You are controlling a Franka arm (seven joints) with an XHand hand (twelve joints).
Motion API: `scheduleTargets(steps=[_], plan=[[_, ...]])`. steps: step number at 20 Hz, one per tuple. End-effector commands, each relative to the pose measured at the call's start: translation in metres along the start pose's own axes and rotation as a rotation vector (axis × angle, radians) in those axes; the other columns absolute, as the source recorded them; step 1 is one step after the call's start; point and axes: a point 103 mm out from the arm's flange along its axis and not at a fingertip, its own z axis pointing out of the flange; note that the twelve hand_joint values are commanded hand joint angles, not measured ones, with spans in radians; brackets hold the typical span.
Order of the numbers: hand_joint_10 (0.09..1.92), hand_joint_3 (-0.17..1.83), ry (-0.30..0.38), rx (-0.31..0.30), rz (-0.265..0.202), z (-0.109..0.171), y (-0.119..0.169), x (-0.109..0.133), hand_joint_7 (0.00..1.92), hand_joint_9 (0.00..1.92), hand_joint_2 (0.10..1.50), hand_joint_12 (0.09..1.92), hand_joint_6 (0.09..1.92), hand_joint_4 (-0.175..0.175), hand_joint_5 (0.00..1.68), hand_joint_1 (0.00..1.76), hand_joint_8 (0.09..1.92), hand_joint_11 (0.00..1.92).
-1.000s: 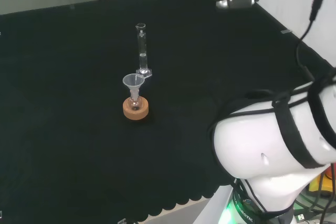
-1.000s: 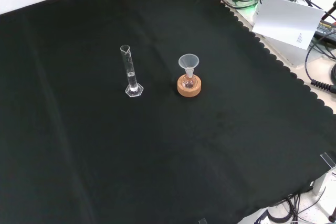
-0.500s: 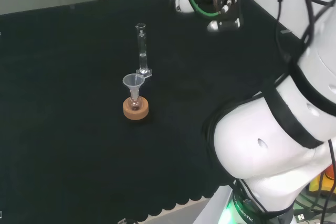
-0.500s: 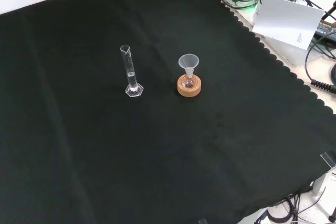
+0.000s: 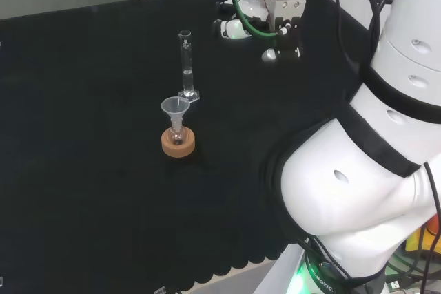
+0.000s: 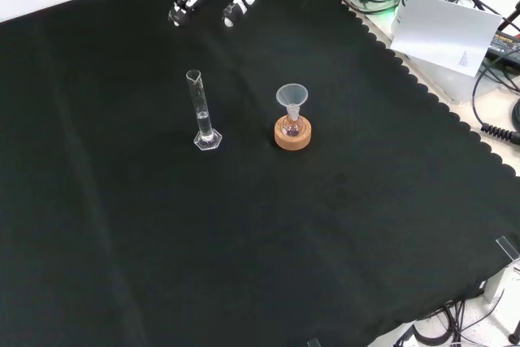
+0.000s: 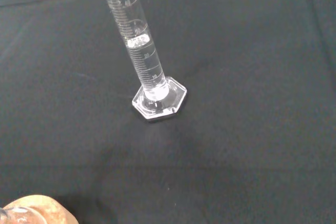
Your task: Pick up the graduated cylinder.
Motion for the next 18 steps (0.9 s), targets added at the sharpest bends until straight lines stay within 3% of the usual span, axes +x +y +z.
scheduleTargets(steps=[1,7,13,18], plan=[[0.12,-0.05,0.098,-0.026,-0.034,0.027,0.034,-0.005,0.1,0.52,1.28,1.36,0.09,0.003,0.24,0.19,0.48,0.14],[0.45,-0.13,0.16,-0.042,-0.057,0.045,0.041,-0.006,0.15,0.44,1.27,1.35,0.09,0.002,0.23,0.26,0.54,0.21],[0.51,-0.16,0.214,-0.042,-0.055,0.062,0.034,-0.006,0.2,0.44,1.25,1.35,0.09,0.0,0.24,0.33,0.58,0.23],[0.54,-0.17,0.327,-0.044,-0.101,0.082,0.026,-0.008,0.21,0.45,1.19,1.35,0.09,-0.004,0.25,0.52,0.59,0.24]])
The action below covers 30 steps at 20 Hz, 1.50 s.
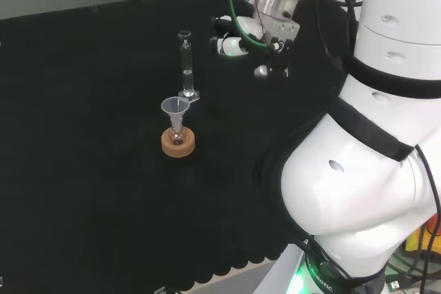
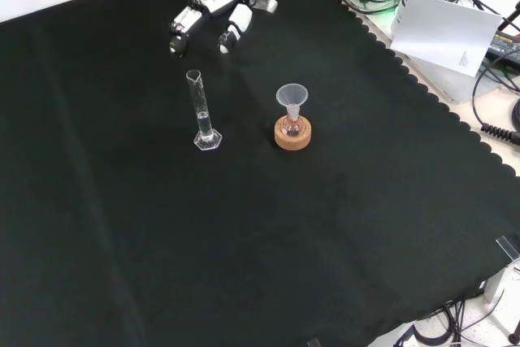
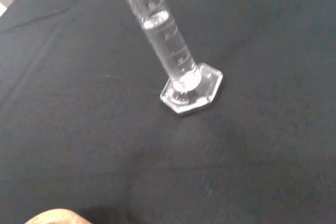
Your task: Pick up the graduated cylinder.
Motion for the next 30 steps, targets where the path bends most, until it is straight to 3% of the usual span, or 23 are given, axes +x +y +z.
scheduleTargets(steps=[1,12,19,30], plan=[[0.54,-0.17,0.147,-0.026,-0.066,0.028,-0.004,-0.006,0.21,0.46,1.18,1.35,0.09,-0.005,0.25,0.57,0.59,0.24],[0.56,-0.17,0.276,-0.068,-0.128,0.052,0.01,-0.008,0.32,0.53,1.08,1.35,0.09,-0.012,0.36,0.76,0.62,0.29],[0.54,-0.17,0.321,-0.08,-0.133,0.065,0.023,-0.006,0.38,0.58,1.07,1.34,0.09,-0.017,0.43,0.83,0.6,0.33],[0.53,-0.17,0.341,-0.124,-0.186,0.072,0.045,-0.005,0.41,0.61,1.06,1.33,0.09,-0.023,0.46,0.83,0.59,0.36]])
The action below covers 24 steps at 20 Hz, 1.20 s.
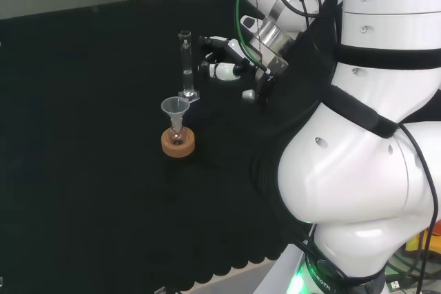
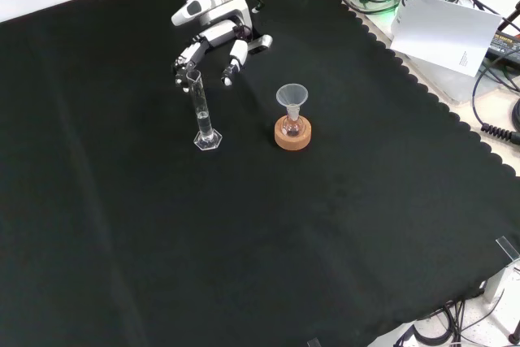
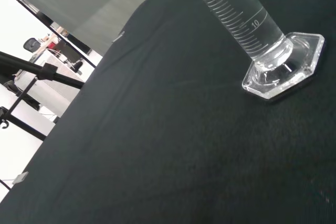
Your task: Pick up the graduated cylinder.
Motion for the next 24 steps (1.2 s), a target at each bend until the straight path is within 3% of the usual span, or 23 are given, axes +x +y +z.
scheduleTargets(steps=[1,12,24], plan=[[0.52,-0.17,0.018,-0.023,-0.028,0.006,0.01,-0.002,0.43,0.63,1.06,1.32,0.09,-0.024,0.47,0.84,0.59,0.37],[0.47,-0.17,0.114,-0.07,-0.078,0.023,0.024,-0.001,0.5,0.7,1.04,1.3,0.09,-0.026,0.57,0.92,0.57,0.42],[0.47,-0.17,0.158,-0.062,-0.106,0.039,0.034,-0.001,0.5,0.73,1.02,1.29,0.09,-0.028,0.54,0.94,0.57,0.45]])
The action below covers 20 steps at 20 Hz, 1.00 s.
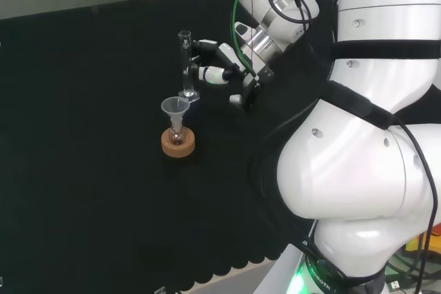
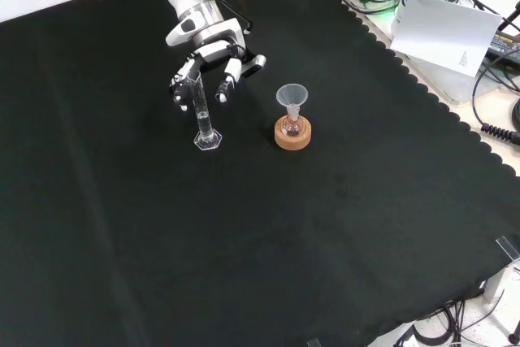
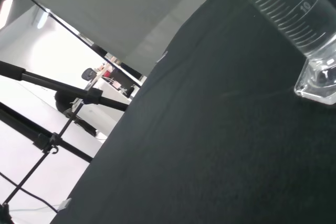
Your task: Pick up the graduated cylinder.
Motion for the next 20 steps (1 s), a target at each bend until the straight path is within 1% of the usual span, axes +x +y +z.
scheduleTargets(steps=[1,7,20], plan=[[0.47,-0.17,0.013,-0.006,-0.011,0.007,0.003,0.001,0.5,0.73,1.02,1.29,0.09,-0.028,0.54,0.94,0.57,0.45],[0.47,-0.17,0.024,-0.017,-0.008,0.013,0.007,-0.002,0.55,0.76,1.02,1.28,0.09,-0.027,0.55,0.94,0.58,0.47],[0.46,-0.17,0.054,-0.033,0.001,0.021,0.011,-0.008,0.57,0.79,1.02,1.27,0.09,-0.023,0.57,0.95,0.57,0.49]])
